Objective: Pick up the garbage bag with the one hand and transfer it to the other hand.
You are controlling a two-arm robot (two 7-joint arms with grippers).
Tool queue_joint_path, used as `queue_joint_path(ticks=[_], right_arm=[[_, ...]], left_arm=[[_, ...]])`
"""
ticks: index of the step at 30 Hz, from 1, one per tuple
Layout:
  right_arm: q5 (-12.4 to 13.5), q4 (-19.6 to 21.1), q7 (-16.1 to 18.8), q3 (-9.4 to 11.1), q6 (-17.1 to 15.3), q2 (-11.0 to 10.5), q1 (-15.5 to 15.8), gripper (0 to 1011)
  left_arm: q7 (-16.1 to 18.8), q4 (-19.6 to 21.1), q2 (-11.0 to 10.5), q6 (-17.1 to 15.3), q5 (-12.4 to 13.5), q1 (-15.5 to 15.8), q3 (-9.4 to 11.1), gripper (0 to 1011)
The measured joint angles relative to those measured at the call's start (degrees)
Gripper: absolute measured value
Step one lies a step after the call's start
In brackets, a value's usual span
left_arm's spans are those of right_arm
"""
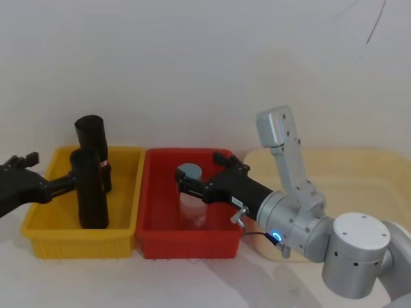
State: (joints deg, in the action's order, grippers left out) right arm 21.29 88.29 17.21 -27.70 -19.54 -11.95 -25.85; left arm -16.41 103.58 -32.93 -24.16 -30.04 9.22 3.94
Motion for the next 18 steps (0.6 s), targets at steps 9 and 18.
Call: queue_joint_path(ticks=[9,18], right_arm=[[0.4,-1.8,0.8,-0.7,-0.2,0.0,-1.0,999],[0.7,-4.0,1.5,-1.4,-0.2,0.1,-2.3,999]], left_arm=[[-2.6,-4.6,0.5,0.8,-0.8,3.9,2.7,1001],[-3.6,-8.5,1.0,1.4,-1.0,6.8,4.4,1001]])
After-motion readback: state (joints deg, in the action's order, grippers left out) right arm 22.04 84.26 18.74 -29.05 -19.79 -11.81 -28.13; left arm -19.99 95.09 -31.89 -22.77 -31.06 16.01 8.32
